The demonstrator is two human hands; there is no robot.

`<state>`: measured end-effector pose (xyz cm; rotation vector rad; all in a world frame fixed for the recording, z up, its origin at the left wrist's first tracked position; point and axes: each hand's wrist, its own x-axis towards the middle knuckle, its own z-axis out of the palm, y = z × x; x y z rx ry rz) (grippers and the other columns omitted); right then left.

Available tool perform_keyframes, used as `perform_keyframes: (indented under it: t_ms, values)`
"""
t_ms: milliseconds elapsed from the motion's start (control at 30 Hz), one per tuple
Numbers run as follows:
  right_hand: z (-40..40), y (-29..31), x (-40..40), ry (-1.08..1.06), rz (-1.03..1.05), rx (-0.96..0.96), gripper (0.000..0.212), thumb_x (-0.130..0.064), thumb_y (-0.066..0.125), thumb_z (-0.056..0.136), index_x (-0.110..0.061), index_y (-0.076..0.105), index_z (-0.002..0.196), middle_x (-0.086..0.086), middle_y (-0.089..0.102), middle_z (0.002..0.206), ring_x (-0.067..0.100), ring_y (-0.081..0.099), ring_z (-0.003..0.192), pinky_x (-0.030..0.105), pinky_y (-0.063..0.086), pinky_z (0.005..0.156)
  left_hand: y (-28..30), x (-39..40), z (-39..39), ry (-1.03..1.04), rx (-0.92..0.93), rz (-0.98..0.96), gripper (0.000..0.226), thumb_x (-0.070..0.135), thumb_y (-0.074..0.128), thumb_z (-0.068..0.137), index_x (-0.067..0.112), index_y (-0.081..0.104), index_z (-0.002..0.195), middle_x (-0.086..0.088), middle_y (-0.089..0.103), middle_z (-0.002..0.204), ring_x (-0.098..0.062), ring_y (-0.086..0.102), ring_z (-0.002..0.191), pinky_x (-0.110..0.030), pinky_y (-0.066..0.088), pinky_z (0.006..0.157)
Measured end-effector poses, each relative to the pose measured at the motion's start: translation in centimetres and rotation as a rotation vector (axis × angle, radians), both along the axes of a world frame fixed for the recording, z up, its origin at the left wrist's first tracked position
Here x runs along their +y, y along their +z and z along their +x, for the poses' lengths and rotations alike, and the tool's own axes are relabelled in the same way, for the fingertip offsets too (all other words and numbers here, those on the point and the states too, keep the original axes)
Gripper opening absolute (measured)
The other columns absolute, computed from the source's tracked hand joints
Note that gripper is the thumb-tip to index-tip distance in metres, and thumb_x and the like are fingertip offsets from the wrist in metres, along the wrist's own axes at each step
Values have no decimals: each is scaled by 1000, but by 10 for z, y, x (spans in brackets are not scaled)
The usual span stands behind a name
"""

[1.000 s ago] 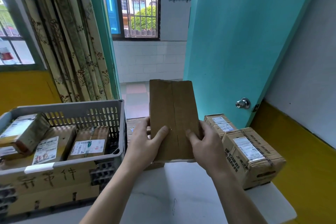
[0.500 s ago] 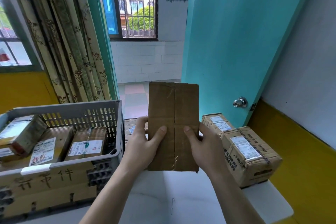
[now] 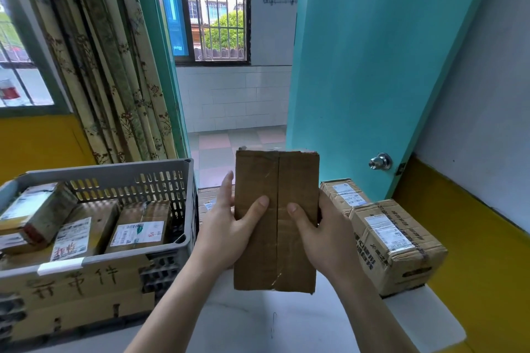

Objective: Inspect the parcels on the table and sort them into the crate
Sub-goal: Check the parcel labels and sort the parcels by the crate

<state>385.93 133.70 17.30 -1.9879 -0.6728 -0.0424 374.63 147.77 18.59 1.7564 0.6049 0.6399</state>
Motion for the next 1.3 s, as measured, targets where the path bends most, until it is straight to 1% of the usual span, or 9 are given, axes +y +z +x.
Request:
perform_keyframes:
  t_ms: [133,267,367,567,700,867,1100,1233,1300]
  values:
    - [-3,-1,2,45,-3,-13,37,-42,67,93,-28,64,128,-17,71,106,4,65,92,1,39,70,7,3,-2,92,38,72,12,54,68,91,50,60,98,18,72,102,-6,71,94,-41,61,87]
    - [0,2,2,54,35,47,27,-46,69,91,-31,68,114,-20,70,102,1,67,94,11,54,75,0,3,-4,76,43,44,12,43,69,95,44,60,101,22,72,99,0,70,93,-35,61,87]
    - [3,9,1,19,67,38,37,-64,59,84,-29,68,92,-19,70,85,-2,66,84,1,44,65,-6,3,-7,54,44,35,18,35,71,95,39,63,110,23,73,99,5,70,92,-33,60,87]
    - [0,12,1,-6,1,-60,67,-58,51,94,-28,42,153,-6,71,122,16,68,111,-8,35,68,-15,2,-7,37,40,68,25,37,77,91,32,64,113,14,76,99,1,71,90,-45,60,88]
    - [-3,7,2,22,17,-128,61,-59,50,94,-29,51,147,-4,74,117,19,70,105,24,54,86,-13,2,-7,55,36,19,47,74,69,76,40,64,108,11,76,100,-11,74,94,-49,62,85]
    - [-7,4,2,17,2,-154,63,-58,49,91,-27,53,146,0,76,114,21,70,102,11,40,76,2,1,-2,94,145,124,58,79,44,75,30,59,102,12,68,93,-15,66,92,-43,57,88]
    - [-2,3,2,23,26,-138,55,-53,53,92,-22,63,136,0,77,107,19,70,96,-5,37,70,1,0,2,108,127,97,42,71,49,78,37,57,100,18,66,93,-7,64,92,-43,58,88]
    - [-3,3,5,65,35,-93,59,-52,51,95,-28,47,149,-8,70,126,14,66,112,15,45,87,1,-2,4,127,116,132,49,72,47,79,32,58,105,15,66,94,-14,66,95,-39,57,87]
    - [-1,1,7,66,42,-26,56,-47,53,98,-28,39,148,-15,67,120,14,65,113,12,43,81,0,-3,5,104,80,90,52,73,41,84,29,61,102,12,69,96,-10,67,96,-28,56,86]
